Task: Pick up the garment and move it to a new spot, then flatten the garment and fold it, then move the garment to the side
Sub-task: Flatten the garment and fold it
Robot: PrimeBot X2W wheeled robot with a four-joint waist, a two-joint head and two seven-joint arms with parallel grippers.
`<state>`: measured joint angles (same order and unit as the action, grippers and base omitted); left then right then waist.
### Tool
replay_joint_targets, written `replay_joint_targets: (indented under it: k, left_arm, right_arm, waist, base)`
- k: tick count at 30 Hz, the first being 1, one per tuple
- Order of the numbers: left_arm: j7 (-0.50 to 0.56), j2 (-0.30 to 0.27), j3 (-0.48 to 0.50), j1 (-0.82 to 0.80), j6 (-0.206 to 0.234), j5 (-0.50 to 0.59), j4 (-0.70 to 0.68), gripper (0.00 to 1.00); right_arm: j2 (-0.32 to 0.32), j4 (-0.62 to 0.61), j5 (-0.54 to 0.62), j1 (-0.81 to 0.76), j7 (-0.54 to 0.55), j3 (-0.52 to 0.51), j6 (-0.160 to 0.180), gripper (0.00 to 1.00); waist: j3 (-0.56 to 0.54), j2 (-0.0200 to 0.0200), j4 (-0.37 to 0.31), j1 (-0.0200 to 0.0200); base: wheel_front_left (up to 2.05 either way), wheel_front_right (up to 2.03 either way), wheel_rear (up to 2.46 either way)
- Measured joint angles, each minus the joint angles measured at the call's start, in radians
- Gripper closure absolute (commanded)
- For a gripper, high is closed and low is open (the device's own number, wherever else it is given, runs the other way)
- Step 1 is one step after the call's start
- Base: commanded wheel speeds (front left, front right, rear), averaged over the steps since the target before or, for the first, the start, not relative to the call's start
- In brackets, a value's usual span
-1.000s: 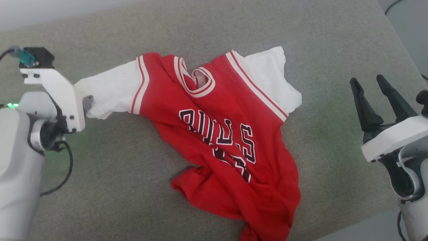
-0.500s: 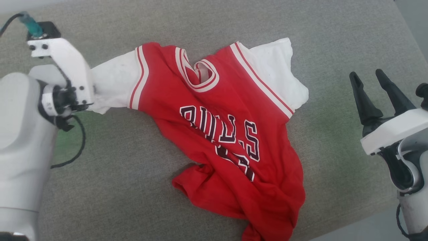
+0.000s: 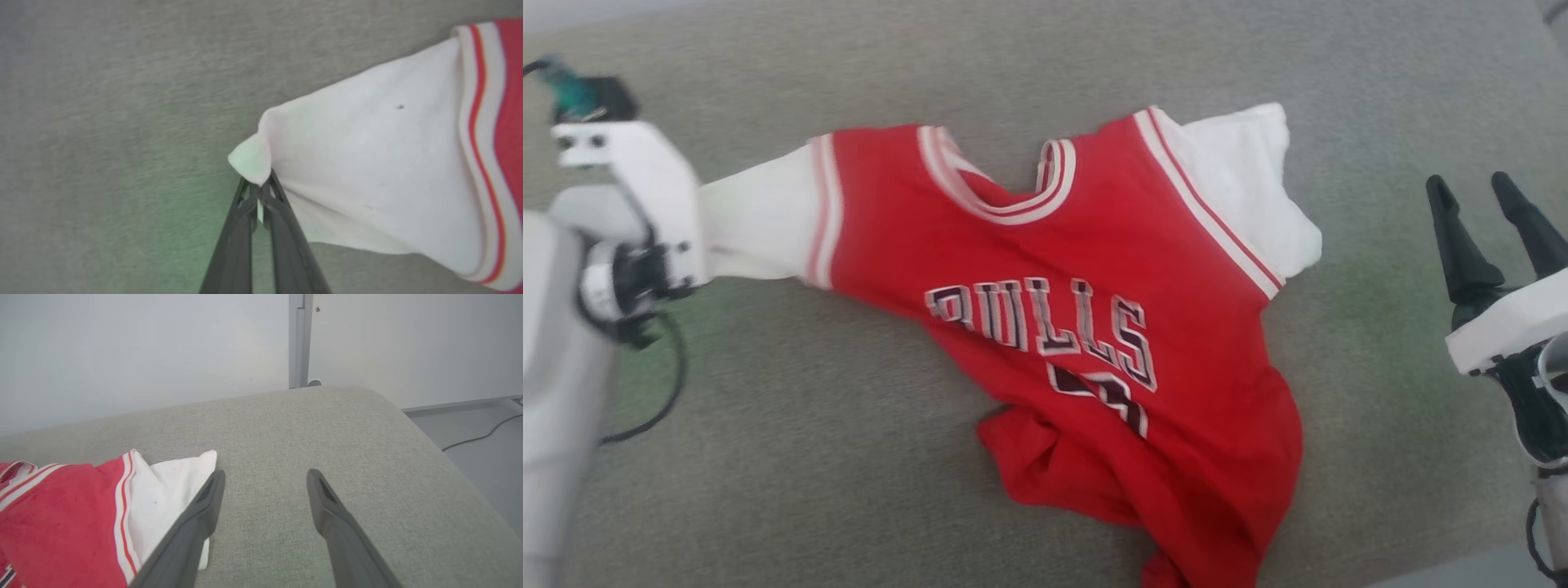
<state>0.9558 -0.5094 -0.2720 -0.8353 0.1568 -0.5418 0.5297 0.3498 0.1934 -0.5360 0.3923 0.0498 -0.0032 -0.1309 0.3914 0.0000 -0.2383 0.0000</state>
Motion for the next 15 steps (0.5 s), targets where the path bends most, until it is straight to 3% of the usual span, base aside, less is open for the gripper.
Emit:
replay_joint_targets:
  k: [7, 12, 15]
  left_arm:
    - [0.042, -0.103, 0.056, 0.128, 0.063, -0.006, -0.103, 1.0]
    - [0.048, -0.102, 0.086, 0.195, 0.096, -0.034, -0.153, 1.0]
    - [0.015, -0.086, 0.101, 0.214, 0.091, -0.058, -0.167, 1.0]
  right_arm:
    - [-0.001, -0.022, 0.013, -0.005, 0.03, -0.032, 0.0, 0.0]
    - [-0.004, -0.03, 0.017, -0.009, 0.047, -0.036, 0.0, 0.0]
    - [-0.005, -0.033, 0.019, -0.008, 0.054, -0.034, 0.0, 0.0]
  waist:
    - [-0.013, 0.0, 0.05, 0.0001]
    - [-0.014, 0.0, 0.076, 0.0]
    - [-0.016, 0.0, 0.086, 0.0]
  base:
    - [0.0, 0.0, 0.0]
    - [0.0, 0.0, 0.0]
    - [0.0, 0.0, 0.0]
